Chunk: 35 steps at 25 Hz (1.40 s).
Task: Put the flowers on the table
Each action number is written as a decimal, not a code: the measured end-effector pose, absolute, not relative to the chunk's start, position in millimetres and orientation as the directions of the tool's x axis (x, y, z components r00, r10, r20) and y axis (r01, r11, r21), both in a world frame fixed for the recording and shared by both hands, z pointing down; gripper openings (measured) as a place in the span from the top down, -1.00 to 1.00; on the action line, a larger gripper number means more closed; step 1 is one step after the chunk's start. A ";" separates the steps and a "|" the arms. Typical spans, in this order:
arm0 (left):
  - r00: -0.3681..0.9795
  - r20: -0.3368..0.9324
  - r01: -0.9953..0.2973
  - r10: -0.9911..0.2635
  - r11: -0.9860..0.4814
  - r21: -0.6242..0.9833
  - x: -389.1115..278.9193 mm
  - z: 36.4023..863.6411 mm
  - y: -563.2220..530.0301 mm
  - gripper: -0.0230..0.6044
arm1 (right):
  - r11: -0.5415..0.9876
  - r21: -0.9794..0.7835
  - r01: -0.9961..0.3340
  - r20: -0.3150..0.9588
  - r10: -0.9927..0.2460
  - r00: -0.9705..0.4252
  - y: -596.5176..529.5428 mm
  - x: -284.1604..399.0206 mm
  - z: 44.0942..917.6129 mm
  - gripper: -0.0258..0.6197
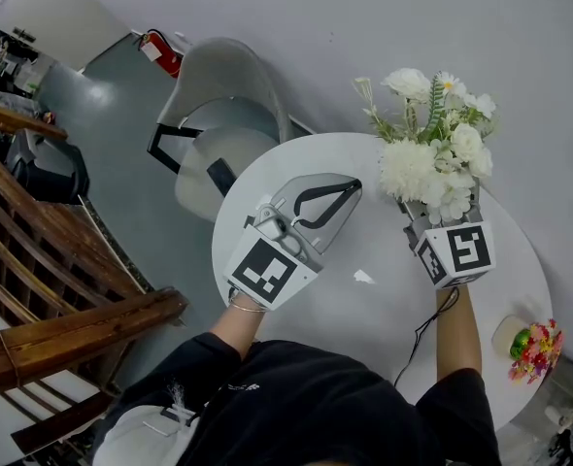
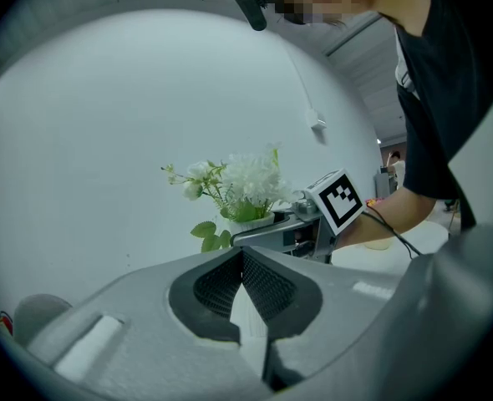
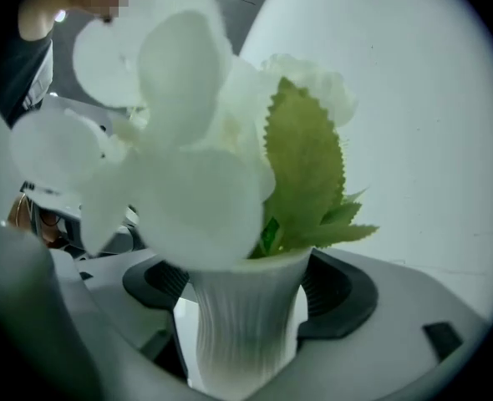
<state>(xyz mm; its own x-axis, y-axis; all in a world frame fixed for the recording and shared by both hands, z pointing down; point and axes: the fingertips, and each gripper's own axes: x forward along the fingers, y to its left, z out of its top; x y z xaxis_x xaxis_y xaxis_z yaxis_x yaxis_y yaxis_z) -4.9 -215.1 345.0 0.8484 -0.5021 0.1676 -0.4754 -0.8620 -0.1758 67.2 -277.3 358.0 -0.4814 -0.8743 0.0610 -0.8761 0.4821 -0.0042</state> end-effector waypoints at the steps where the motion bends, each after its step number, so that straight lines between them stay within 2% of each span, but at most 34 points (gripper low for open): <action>1: 0.849 0.166 -0.474 -0.501 -0.862 -0.179 -4.2 343.2 -214.1 0.93 | 0.483 -0.002 -0.876 0.060 -0.874 -0.482 -276.1 67.7 355.9 -0.32; 16: 0.862 0.130 -0.457 -0.490 -0.863 -0.216 -0.2 319.3 -189.9 0.93 | 0.420 0.008 -0.907 0.073 -0.905 -0.419 -250.5 81.8 346.8 -0.37; 35: 0.871 0.101 -0.446 -0.481 -0.860 -0.246 2.8 299.9 -162.8 0.93 | 0.386 -0.066 -0.920 0.066 -0.919 -0.390 -204.4 86.8 340.5 -0.37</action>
<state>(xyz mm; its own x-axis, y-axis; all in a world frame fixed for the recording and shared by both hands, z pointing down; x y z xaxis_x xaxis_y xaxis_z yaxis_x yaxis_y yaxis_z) 2.8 -162.8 299.9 0.8709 -0.4809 0.1014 -0.4464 -0.8604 -0.2458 86.8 -204.4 340.5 -0.3897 -0.9186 0.0658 -0.9203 0.3858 -0.0655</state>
